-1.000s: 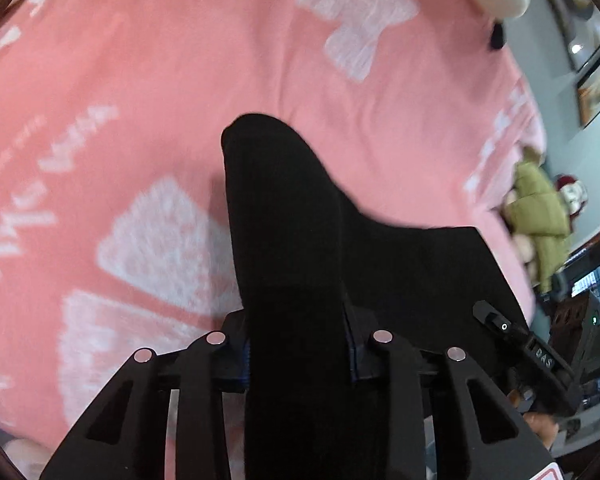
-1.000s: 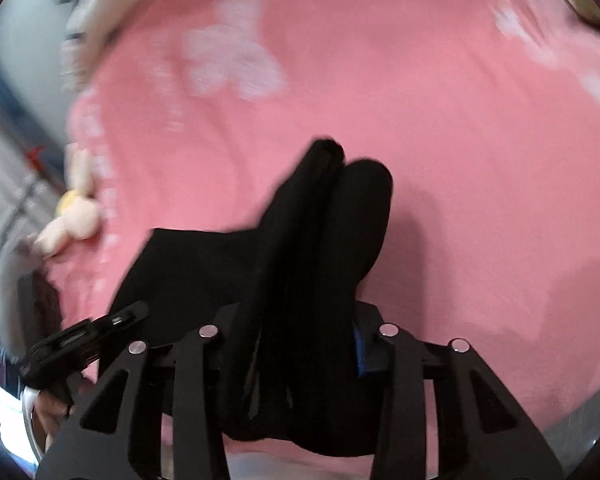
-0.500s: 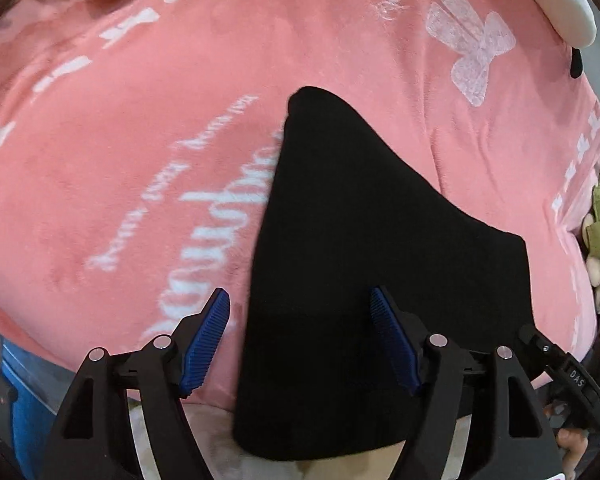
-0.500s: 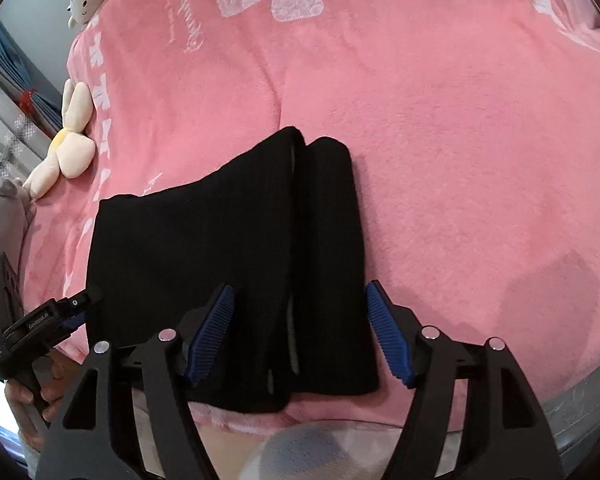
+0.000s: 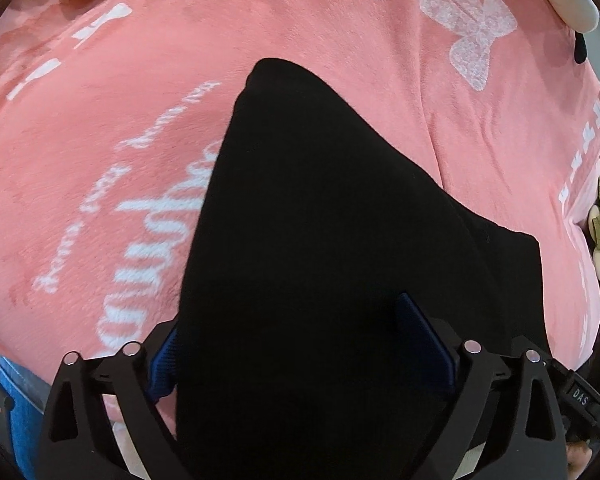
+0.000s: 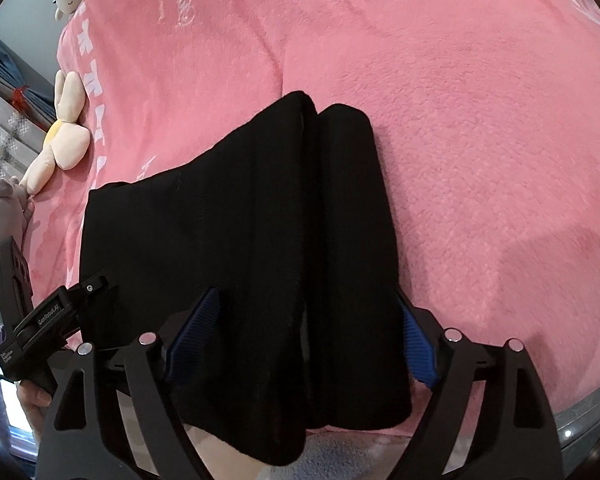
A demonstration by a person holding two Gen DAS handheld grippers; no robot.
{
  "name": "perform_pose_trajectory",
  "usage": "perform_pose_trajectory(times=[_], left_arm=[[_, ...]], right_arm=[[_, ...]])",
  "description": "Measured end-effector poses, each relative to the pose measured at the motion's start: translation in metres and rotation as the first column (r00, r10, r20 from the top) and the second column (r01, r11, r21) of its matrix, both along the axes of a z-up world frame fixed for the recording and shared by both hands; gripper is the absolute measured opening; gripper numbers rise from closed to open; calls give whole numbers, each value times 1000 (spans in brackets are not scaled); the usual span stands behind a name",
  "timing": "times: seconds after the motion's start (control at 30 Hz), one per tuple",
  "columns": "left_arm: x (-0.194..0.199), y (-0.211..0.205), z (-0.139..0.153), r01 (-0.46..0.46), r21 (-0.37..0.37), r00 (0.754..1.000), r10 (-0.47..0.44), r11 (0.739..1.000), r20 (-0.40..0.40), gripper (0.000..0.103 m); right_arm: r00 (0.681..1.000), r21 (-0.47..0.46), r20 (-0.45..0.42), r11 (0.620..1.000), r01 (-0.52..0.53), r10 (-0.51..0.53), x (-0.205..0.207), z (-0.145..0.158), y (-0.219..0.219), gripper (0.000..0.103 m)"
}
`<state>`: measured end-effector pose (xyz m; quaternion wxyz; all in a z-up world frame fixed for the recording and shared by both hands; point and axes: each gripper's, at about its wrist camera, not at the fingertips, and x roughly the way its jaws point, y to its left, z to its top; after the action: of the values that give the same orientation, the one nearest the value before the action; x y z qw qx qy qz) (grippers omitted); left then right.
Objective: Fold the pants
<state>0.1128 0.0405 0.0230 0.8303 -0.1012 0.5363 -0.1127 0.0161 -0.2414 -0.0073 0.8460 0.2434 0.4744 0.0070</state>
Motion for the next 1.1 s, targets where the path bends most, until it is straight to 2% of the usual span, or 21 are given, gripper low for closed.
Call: perform_pose_trajectory(times=[0.07, 0.1, 0.13, 0.17, 0.2, 0.23, 0.27, 0.3, 0.4, 0.57, 0.83, 1.1], left_arm=[[2, -6, -1, -2, 8, 1000, 2, 1000, 1, 94], [3, -7, 0, 0, 9, 1000, 0, 1000, 2, 93], [3, -9, 1, 2, 11, 1000, -2, 1000, 5, 88], [2, -10, 3, 6, 10, 1000, -6, 1000, 8, 82], [-2, -9, 8, 17, 15, 1000, -17, 1000, 22, 69], [-2, -13, 15, 23, 32, 999, -24, 999, 43, 50], [-5, -14, 22, 30, 45, 998, -33, 999, 60, 38], [-9, -12, 30, 42, 35, 997, -44, 999, 71, 33], [-23, -10, 59, 87, -6, 991, -86, 996, 103, 31], [-62, -13, 112, 127, 11, 970, -127, 992, 206, 30], [-118, -1, 190, 146, 5, 928, -139, 989, 347, 31], [-142, 6, 240, 142, 14, 882, -133, 990, 452, 31]], right_arm=[[1000, -2, 3, 1000, 1, -1, -1, 0, 1, 70], [1000, 4, 7, 1000, -2, 2, -1, 0, 1, 58], [1000, 13, 15, 1000, -6, 6, -2, 0, 0, 47], [1000, 27, 24, 1000, -5, 5, -3, 1, 0, 45], [999, 31, 32, 1000, 0, -1, -5, 3, 2, 41], [999, 21, 46, 1000, 5, -6, -8, 7, 5, 39], [998, 15, 57, 1000, 8, -8, -11, 11, 7, 39], [997, 17, 78, 1000, 13, -15, -16, 18, 10, 38], [990, 44, 142, 999, 14, -20, -32, 43, 18, 37], [972, 16, 233, 1000, -15, 11, -68, 94, 34, 37], [917, -4, 398, 1000, -31, 30, -129, 171, 42, 37], [861, -26, 507, 999, -39, 47, -152, 219, 50, 37]])
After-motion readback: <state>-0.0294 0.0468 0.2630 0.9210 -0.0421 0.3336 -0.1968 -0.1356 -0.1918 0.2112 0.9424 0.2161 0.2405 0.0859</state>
